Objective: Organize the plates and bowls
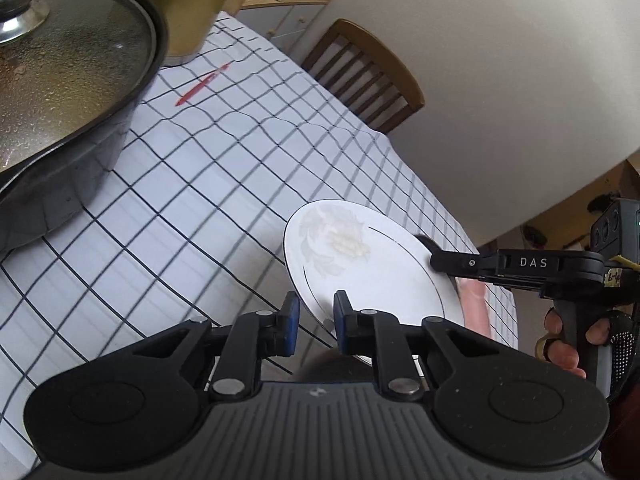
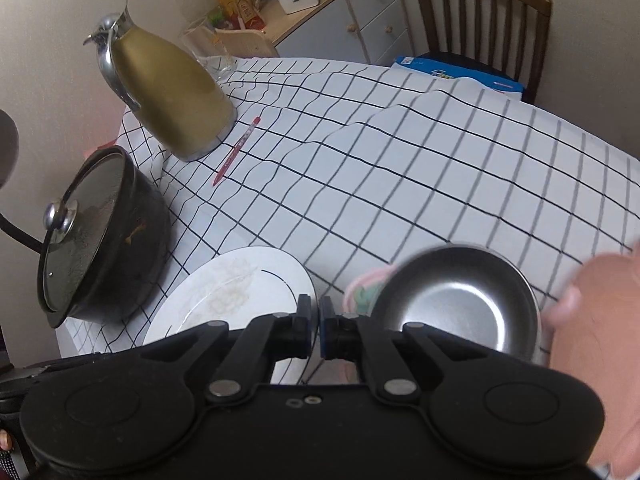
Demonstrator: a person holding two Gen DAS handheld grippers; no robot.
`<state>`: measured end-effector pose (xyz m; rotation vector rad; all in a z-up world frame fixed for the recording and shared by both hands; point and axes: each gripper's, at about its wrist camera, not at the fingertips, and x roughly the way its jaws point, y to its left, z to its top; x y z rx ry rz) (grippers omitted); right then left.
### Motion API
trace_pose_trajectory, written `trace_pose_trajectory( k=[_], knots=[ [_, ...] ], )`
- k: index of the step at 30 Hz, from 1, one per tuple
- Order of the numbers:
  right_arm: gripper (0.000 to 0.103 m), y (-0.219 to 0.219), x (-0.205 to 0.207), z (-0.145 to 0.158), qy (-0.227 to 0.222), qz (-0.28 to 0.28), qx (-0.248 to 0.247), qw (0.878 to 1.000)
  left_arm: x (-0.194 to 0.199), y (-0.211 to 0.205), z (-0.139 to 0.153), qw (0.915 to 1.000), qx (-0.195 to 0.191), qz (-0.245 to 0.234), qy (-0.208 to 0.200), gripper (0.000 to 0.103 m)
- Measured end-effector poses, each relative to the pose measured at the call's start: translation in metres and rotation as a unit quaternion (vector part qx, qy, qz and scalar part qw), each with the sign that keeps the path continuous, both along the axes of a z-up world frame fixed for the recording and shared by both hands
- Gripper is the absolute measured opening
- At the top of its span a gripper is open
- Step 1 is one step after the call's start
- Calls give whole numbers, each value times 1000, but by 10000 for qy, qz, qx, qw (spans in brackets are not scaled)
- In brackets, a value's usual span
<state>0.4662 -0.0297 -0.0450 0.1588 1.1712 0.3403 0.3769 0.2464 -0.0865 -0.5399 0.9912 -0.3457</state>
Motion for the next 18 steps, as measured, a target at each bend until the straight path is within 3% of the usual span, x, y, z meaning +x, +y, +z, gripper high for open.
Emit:
trace_pose_trajectory(
  k=[18],
  knots=[
    [5,-101,-151,44,-257,-1139,229,9929,-90,-94,39,9946,162,-998,-225,17]
  ],
)
